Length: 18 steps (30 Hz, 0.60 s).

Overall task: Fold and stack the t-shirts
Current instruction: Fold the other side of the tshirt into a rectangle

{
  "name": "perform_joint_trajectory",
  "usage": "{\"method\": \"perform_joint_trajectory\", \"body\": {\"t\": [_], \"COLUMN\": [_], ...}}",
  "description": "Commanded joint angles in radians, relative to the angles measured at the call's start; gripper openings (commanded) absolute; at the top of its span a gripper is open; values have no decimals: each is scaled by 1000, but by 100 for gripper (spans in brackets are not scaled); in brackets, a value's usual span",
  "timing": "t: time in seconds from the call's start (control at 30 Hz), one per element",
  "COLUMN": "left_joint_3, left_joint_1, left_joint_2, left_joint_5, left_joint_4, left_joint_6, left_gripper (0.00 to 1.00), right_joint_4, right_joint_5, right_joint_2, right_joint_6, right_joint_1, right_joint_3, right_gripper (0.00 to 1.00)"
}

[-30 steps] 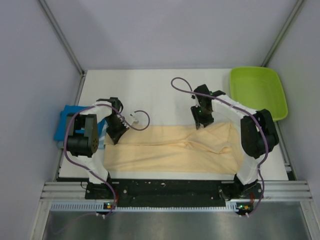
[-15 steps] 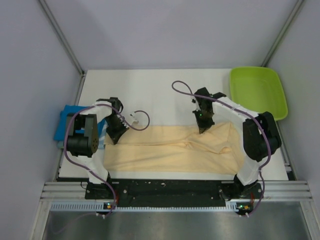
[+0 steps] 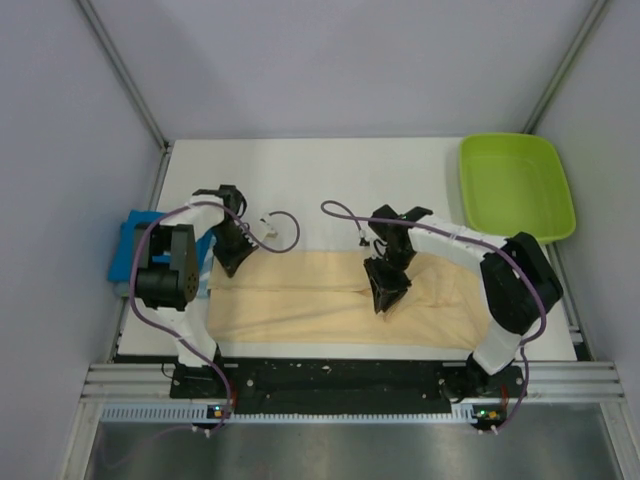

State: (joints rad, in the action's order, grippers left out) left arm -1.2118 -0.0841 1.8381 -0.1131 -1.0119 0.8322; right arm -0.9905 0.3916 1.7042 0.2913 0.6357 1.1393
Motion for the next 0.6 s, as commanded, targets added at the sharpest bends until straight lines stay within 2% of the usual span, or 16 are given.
{"method": "perform_joint_trajectory", "body": {"t": [0.0, 0.13, 0.2, 0.27, 0.4, 0.47, 0.53, 0.57], "left_joint_3": [-54, -104, -144, -189, -264, -269, -258, -252], "left_joint_1": [0, -8, -29, -74, -274, -386, -494, -546], "left_joint_2": [-5, -14, -29, -60, -149, -180, -188, -182], "left_joint_5": [0, -20, -54, -115, -265, -354, -433, -457], "left_joint_4": [-2, -23, -43, -66, -86, -50, 24, 73], "left_joint_6": [15, 18, 21, 21, 33, 21, -22, -59], "left_gripper": [2, 6, 13, 22, 40, 46, 48, 48], "right_joint_4": [9, -13, -36, -31, 35, 87, 133, 147], "right_joint_5": [168, 312, 293, 176, -11, -37, -66, -88], "right_joint_2": [-57, -142, -196, -251, -270, -255, -247, -247], "right_joint_6": [13, -73, -78, -23, 43, 45, 51, 51], "right_joint_1": [27, 56, 53, -38, -305, -395, -471, -491], "right_joint_3": [13, 20, 42, 72, 36, 10, -21, -32], "right_gripper": [29, 35, 38, 41, 37, 28, 7, 0]}}
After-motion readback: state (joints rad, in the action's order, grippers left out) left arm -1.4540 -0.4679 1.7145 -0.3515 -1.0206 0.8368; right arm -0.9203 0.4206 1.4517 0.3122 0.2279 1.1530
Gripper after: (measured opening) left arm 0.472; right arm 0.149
